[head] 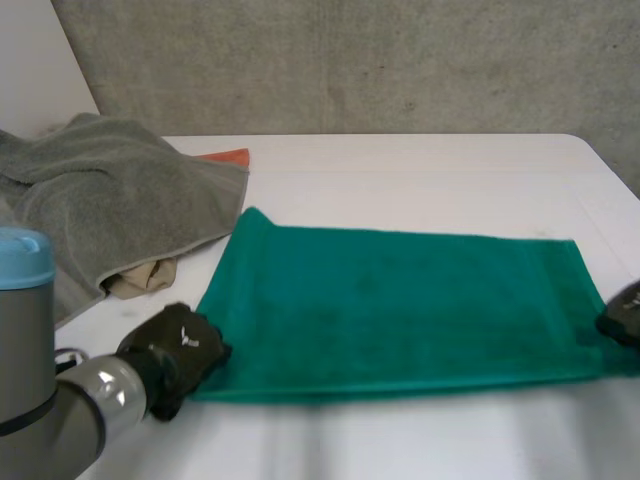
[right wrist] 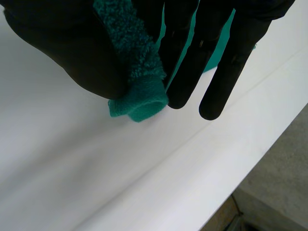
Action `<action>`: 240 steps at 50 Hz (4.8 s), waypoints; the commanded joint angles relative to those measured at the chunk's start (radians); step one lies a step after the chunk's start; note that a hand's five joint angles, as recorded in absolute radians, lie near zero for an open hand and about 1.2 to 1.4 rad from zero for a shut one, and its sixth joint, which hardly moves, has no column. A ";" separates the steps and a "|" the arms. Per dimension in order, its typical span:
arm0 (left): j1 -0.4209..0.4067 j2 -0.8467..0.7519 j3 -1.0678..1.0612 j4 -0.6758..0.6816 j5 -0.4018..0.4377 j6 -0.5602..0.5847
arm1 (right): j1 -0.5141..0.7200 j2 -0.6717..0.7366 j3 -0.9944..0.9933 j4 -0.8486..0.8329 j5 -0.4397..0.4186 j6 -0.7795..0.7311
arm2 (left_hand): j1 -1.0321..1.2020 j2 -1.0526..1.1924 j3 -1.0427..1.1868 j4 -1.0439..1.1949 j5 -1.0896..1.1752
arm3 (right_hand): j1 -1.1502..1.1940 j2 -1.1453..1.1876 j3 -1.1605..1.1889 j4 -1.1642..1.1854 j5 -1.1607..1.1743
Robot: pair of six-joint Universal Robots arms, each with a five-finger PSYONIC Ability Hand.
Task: Fold the laundry.
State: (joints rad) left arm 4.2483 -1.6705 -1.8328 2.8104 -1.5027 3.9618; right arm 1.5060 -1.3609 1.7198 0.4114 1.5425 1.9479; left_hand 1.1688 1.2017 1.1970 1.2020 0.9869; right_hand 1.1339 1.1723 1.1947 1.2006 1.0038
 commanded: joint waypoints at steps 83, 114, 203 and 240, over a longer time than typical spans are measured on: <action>-0.111 -0.504 0.415 0.690 -0.323 -0.230 | 0.094 0.279 -0.195 -0.486 0.044 0.243 | 0.227 0.195 0.199 0.194 0.235 | 0.262 0.224 0.202 0.196 0.218; -0.065 -0.646 0.604 1.080 -0.097 -0.141 | 0.105 0.347 -0.398 -0.596 0.022 0.473 | -0.994 -1.027 -1.022 -1.027 -0.987 | -0.959 -0.998 -1.020 -1.026 -1.004; -0.206 -0.379 0.280 0.972 -0.152 -0.386 | 0.192 0.229 0.058 -0.568 -0.184 0.410 | -0.994 -1.027 -1.022 -1.027 -0.987 | 0.262 0.223 0.201 0.195 0.217; -0.243 -0.418 0.504 0.789 -0.186 -0.591 | 0.465 0.057 -0.095 -0.717 -0.209 1.127 | -0.970 -1.003 -0.998 -1.003 -0.963 | -0.959 -0.998 -1.020 -1.026 -1.004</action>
State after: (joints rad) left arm 4.0600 -2.0027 -1.4998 3.7337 -1.7032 3.4714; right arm 2.1108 -1.1323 1.5705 -0.3502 1.3529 2.7538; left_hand 0.1983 0.2119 0.2204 0.2097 0.0503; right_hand 0.2275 0.2175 0.2170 0.2180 0.0481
